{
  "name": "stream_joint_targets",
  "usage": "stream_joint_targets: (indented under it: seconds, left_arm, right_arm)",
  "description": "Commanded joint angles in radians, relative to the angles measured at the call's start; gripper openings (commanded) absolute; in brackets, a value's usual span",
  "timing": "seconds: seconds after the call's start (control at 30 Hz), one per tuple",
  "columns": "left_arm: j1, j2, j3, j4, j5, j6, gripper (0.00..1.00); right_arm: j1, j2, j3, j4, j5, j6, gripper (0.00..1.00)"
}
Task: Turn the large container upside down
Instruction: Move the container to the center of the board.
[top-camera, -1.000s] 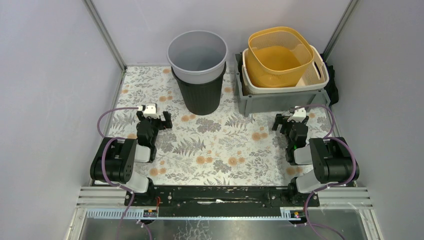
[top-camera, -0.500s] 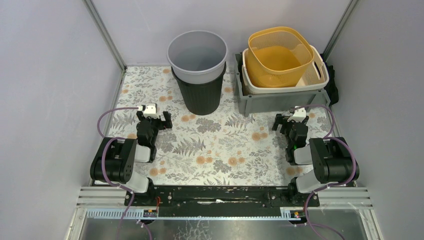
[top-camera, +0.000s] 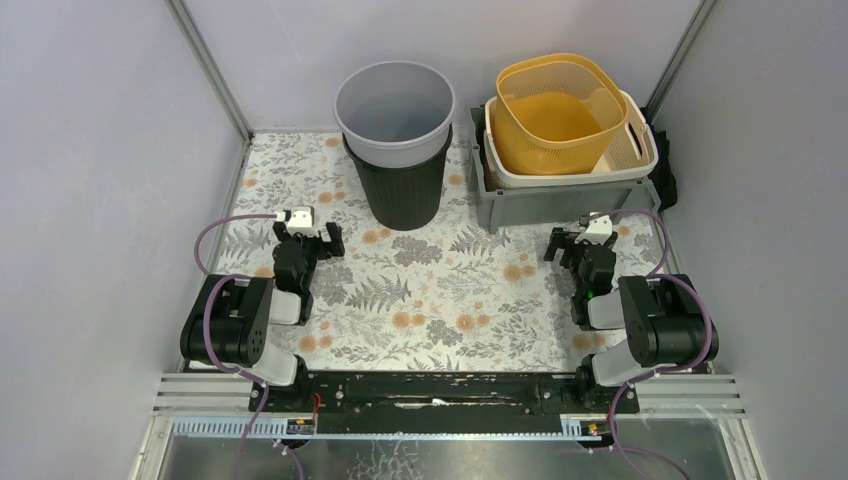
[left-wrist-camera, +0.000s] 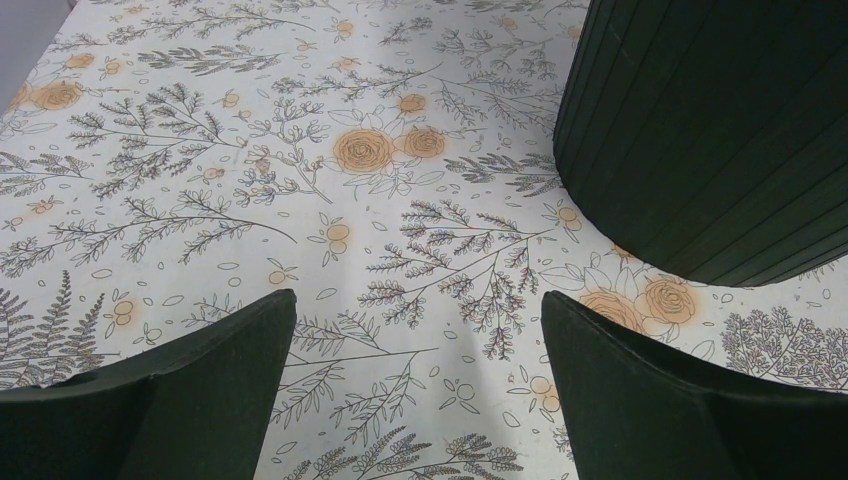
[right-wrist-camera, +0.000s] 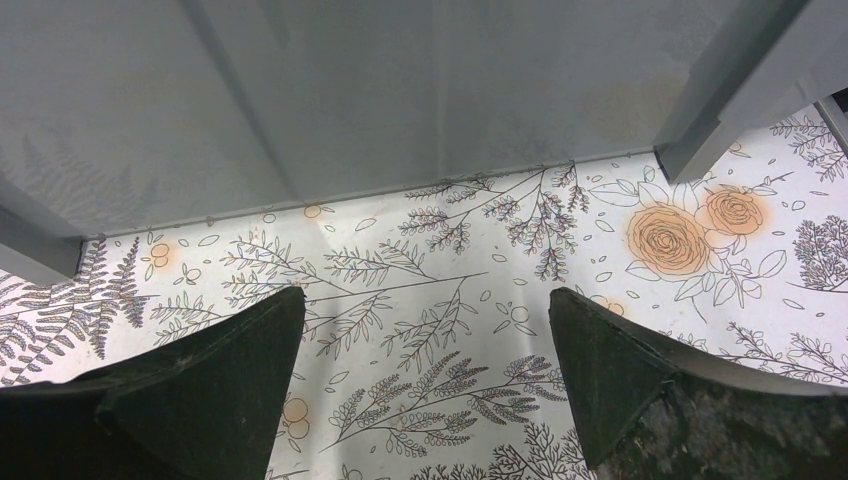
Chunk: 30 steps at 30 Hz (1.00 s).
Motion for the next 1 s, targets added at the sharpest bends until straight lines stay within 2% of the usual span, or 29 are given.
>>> stream_joint_targets:
  seconds: [0.0,0.27,0.47,0.67,0.77,0.87,0.97]
  left_arm:
    - [0.011,0.009,0.023,0.020,0.011,0.003,1.00]
    - [0.013,0.007,0.019,0.024,0.013,0.001,1.00]
    - [0.011,0.009,0.017,0.028,0.011,0.004,1.00]
    - [0.012,-0.005,0.014,0.026,-0.022,-0.011,1.00]
    - [0.011,-0.074,0.027,-0.055,-0.054,-0.016,1.00]
    - [0.010,-0.172,0.051,-0.171,-0.028,-0.005,1.00]
    - [0.007,-0.274,0.080,-0.283,-0.006,-0.016,1.00]
  right_arm:
    - [0.001,0.002,0.025,0.037,-0.006,0.001,0.99]
    - [0.001,0.001,0.022,0.040,-0.002,0.002,0.99]
    - [0.001,0.002,0.018,0.054,0.143,0.055,0.99]
    - [0.001,-0.046,-0.020,0.086,0.117,0.042,0.99]
    - [0.002,-0.158,-0.006,-0.042,0.096,0.022,0.99]
    - [0.002,-0.303,0.045,-0.257,0.072,0.011,0.99]
    - [0.001,-0.431,0.073,-0.399,0.040,0.011,0.99]
